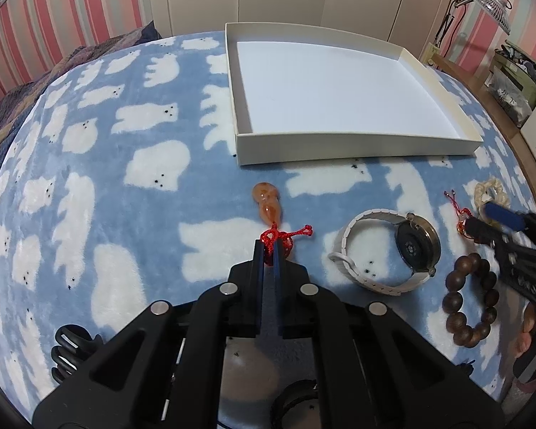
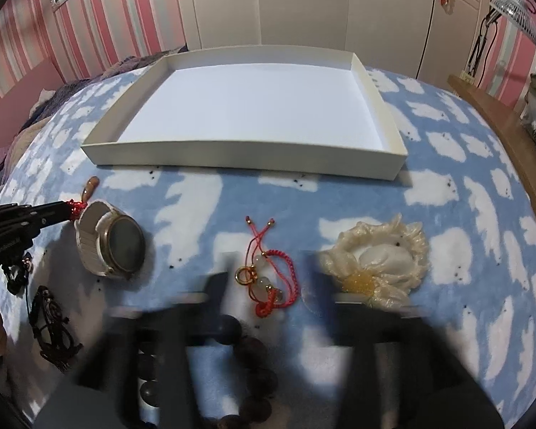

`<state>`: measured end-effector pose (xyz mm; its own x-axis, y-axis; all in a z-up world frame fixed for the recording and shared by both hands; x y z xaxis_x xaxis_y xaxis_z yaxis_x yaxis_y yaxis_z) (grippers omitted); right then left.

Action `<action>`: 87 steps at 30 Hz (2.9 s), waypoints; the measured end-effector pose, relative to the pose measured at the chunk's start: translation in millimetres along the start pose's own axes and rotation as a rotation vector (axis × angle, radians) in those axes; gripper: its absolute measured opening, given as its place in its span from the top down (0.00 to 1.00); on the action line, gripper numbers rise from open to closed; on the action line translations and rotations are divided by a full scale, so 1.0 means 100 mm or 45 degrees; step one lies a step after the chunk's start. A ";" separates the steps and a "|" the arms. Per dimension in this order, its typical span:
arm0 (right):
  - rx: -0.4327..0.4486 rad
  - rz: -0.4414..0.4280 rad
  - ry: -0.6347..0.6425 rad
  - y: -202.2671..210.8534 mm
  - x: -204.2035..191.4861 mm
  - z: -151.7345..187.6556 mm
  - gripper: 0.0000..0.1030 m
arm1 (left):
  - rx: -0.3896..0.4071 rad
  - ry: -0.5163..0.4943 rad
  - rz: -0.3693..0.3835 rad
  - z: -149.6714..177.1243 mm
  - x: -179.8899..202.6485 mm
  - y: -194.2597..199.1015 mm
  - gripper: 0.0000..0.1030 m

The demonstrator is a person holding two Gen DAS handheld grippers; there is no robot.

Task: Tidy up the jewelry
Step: 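Carry both red-string charms up and over into the white tray, then lower both charms onto the tray floor and open both tools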

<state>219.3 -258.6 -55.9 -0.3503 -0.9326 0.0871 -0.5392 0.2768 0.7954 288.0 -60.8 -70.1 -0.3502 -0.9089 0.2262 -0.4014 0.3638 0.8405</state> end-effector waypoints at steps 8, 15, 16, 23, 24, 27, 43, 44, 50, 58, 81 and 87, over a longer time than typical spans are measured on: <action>-0.070 -0.026 0.021 -0.16 -0.05 0.08 0.42 | -0.002 0.004 -0.001 0.01 -0.01 -0.02 0.97; -0.082 -0.029 0.024 -0.20 -0.05 0.11 0.85 | -0.008 0.005 0.001 0.02 -0.02 -0.04 0.97; -0.082 -0.035 0.012 -0.20 -0.04 0.11 0.88 | -0.008 0.003 0.000 0.02 -0.02 -0.04 0.97; -0.040 -0.007 0.030 -0.16 -0.03 0.06 0.93 | 0.004 -0.019 -0.023 0.02 -0.01 -0.03 0.98; -0.030 -0.005 0.025 -0.14 -0.02 0.05 0.93 | 0.007 -0.023 -0.022 0.01 0.01 -0.02 0.98; -0.014 -0.006 0.006 -0.11 0.02 0.00 0.93 | 0.033 -0.033 -0.013 -0.02 0.04 0.03 0.98; 0.053 -0.036 -0.016 -0.05 0.13 -0.36 0.93 | 0.156 -0.037 -0.043 -0.46 0.01 0.39 0.99; 0.053 -0.033 -0.020 -0.07 0.14 -0.38 0.93 | 0.159 -0.043 -0.050 -0.49 0.02 0.40 0.99; 0.042 -0.031 -0.036 -0.16 0.16 -0.48 0.93 | 0.174 -0.066 -0.048 -0.63 0.17 0.44 0.99; 0.085 -0.064 -0.055 -0.04 0.12 -0.75 0.93 | 0.233 -0.098 -0.016 -0.85 0.38 0.69 0.99; -0.057 -0.157 -0.123 -1.39 -0.44 -2.20 0.93 | 0.132 0.061 -0.060 -2.40 -0.22 -0.73 0.98; -0.059 -0.116 -0.129 -1.59 -0.55 -2.40 0.93 | 0.117 0.091 -0.085 -2.56 -0.41 -0.94 0.98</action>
<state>507.8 -307.1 -43.5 -0.3781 -0.9246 -0.0455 -0.5370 0.1790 0.8244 556.6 -109.5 -33.0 -0.2601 -0.9428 0.2087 -0.4990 0.3163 0.8069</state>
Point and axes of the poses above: each gripper's, at about its wrist camera, not at the fingertips, and y roughly against the way its jaws point, x to its right, z to its underside, the point moved 9 cm from there along -y, roughly the way its jaws point, and after that the axes turned 10 degrees about z, right-handed, at the moved point
